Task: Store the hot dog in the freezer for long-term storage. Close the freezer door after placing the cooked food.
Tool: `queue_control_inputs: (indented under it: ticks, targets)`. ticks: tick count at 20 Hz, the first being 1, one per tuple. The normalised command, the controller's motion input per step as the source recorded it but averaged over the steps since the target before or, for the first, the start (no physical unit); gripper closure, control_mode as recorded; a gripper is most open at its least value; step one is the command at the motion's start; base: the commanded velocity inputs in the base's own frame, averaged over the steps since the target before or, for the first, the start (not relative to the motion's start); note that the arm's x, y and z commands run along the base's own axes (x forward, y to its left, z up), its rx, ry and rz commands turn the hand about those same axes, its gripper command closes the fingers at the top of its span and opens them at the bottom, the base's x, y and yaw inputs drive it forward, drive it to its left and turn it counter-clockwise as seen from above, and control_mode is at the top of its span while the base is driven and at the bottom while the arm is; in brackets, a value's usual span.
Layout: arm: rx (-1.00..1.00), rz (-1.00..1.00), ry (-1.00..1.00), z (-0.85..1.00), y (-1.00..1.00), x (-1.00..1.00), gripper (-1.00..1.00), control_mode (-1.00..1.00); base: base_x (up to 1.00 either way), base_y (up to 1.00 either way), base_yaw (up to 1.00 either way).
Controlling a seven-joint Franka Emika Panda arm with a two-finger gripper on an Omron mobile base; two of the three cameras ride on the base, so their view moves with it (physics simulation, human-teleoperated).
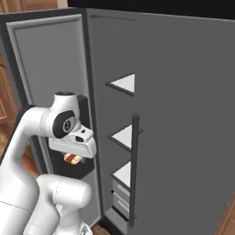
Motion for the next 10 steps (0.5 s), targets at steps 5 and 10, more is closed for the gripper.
queue_control_inputs:
  ticks: [5, 10]
  targets:
    - [0.0, 0.0, 0.0, 0.0, 0.0, 0.0, 1.0, 1.0, 0.18, -0.29, 0.05]
    - [0.0, 0.0, 0.0, 0.0, 0.0, 0.0, 1.0, 1.0, 0.0, -0.38, 0.0]
